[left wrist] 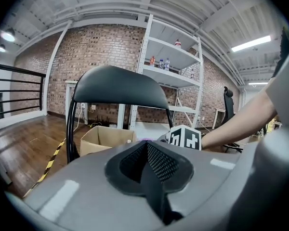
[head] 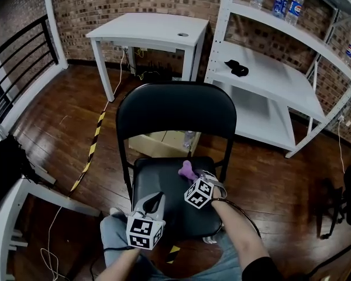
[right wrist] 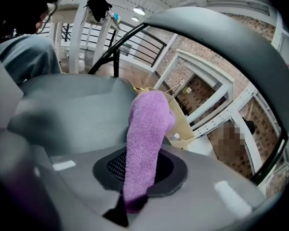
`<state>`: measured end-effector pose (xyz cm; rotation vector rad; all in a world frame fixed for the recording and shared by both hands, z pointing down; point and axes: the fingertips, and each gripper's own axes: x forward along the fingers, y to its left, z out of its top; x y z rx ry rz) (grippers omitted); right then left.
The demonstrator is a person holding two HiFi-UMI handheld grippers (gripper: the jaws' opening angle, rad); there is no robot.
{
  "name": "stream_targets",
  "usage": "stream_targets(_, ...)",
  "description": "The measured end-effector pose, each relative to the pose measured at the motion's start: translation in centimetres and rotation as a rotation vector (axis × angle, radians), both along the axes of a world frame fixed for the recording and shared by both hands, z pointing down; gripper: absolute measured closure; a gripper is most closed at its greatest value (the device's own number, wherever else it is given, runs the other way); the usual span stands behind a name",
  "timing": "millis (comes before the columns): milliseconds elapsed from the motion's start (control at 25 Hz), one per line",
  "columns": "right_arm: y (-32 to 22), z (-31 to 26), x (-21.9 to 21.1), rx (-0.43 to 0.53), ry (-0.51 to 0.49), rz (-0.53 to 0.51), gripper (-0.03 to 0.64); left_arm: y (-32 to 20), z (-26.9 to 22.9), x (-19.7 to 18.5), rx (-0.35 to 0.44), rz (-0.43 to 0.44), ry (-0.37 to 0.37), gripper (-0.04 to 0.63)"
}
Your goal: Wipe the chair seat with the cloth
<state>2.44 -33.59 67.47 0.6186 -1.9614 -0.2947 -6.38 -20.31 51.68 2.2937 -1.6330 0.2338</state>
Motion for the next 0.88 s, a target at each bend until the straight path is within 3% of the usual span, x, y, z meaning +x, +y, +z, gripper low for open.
stream_targets(880, 18.4, -0.7, 3.0, -0.033, -0.078, -0.124, 0.572, 3.6, -2.3, 5.8, 0.059, 0.07, 0.009, 0.591)
